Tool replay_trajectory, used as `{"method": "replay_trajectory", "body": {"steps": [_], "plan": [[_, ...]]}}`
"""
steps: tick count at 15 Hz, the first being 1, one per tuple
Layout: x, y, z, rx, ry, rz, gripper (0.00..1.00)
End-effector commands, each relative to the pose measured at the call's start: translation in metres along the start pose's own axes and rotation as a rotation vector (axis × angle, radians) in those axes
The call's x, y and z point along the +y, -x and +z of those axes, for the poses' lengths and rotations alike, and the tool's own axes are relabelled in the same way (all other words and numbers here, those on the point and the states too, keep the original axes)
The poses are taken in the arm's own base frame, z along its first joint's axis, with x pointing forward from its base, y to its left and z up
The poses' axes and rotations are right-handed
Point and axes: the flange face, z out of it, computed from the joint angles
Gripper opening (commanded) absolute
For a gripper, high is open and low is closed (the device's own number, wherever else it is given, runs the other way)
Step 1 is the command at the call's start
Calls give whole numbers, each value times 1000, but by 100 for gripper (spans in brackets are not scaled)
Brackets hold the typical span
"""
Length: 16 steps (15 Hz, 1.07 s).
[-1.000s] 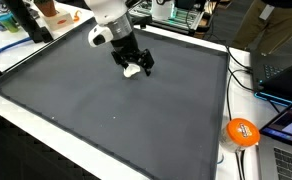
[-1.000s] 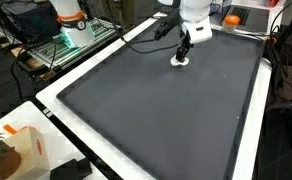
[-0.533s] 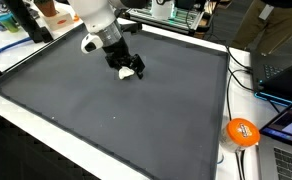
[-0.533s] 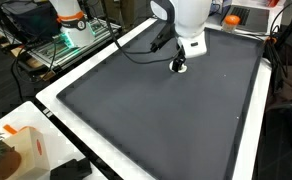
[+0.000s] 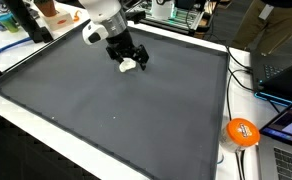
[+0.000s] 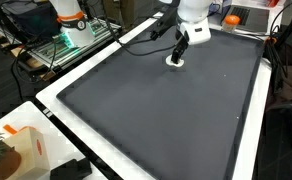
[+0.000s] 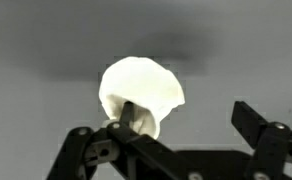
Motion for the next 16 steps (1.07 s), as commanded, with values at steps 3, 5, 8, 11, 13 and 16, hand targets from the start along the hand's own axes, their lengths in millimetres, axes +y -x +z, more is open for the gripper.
{"method": "replay_trajectory", "body": {"steps": [3,5,8,11,13,16], "plan": [[-14,13,-14,2,-102,-96,100],[-12,12,-15,2,-116,-90,100],[-14,4,-13,7,-85,-68,100],[-15,3,-14,10,-85,-70,100],[-15,-4,-6,11,-241,-113,100],[-4,-14,5,45,-312,-101,100]]}}
